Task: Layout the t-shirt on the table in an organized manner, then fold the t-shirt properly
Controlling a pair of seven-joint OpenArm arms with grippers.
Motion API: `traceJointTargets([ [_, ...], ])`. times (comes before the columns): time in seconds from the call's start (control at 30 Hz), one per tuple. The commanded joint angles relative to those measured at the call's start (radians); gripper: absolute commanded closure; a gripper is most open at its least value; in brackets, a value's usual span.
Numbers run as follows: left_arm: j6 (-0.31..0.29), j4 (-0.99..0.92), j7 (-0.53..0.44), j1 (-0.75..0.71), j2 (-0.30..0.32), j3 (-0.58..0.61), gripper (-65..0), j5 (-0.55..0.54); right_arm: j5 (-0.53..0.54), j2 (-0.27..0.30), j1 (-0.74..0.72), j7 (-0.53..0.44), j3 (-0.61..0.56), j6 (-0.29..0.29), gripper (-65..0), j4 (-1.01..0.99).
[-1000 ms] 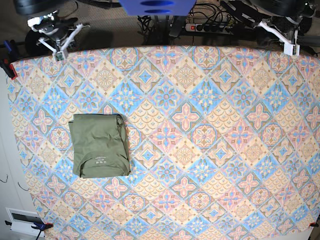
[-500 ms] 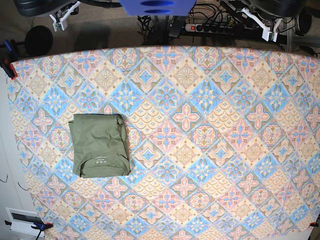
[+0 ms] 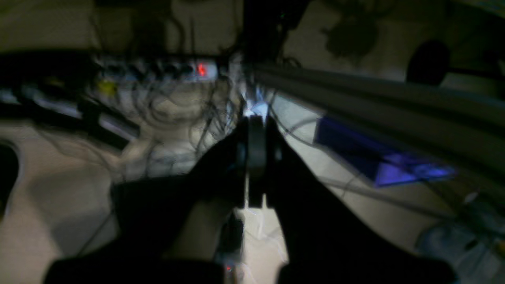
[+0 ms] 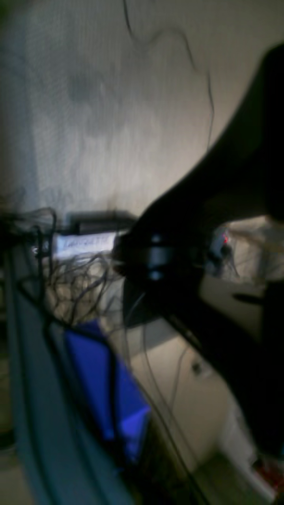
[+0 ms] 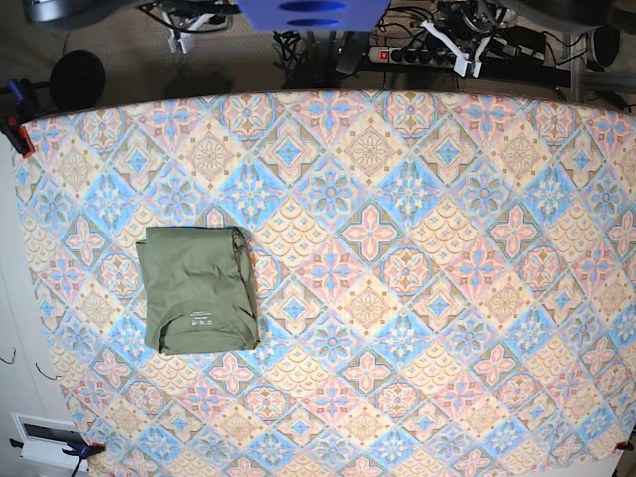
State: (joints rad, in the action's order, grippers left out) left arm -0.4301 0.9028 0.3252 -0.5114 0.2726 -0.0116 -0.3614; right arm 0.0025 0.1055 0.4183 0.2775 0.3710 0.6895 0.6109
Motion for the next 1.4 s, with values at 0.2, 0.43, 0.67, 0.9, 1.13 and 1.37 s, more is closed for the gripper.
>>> traceJointTargets([
  [0.2,-0.005,-0.468,-0.315,0.227,-0.043,0.186,0.0,-0.006,-0.089,0.027,-0.178,-0.229,0.003,0.009,0.0,-0.346],
  [0.43,-0.003,-0.538,-0.369,0.291,-0.097,0.322,0.0,-0.006,-0.111,0.024,-0.206,-0.283,0.007,0.009,0.0,-0.395],
  [0.67,-0.003,-0.541,-0.366,0.310,-0.134,0.324,0.0,-0.004,-0.108,0.021,-0.224,-0.278,0.013,0.009,0.0,-0.401],
  [0.9,-0.002,-0.543,-0.364,0.330,-0.154,0.324,0.0,-0.003,-0.108,0.012,-0.226,-0.277,0.012,-0.103,0.0,-0.403],
  [1.13,-0.002,-0.543,-0.364,0.346,-0.154,0.322,0.0,-0.004,-0.106,-0.002,-0.266,-0.231,0.013,-0.104,0.0,-0.401],
  [1.37,-0.002,-0.543,-0.364,0.354,-0.154,0.319,0.0,-0.011,-0.111,0.000,-0.275,-0.214,0.004,-0.104,0.0,-0.401],
])
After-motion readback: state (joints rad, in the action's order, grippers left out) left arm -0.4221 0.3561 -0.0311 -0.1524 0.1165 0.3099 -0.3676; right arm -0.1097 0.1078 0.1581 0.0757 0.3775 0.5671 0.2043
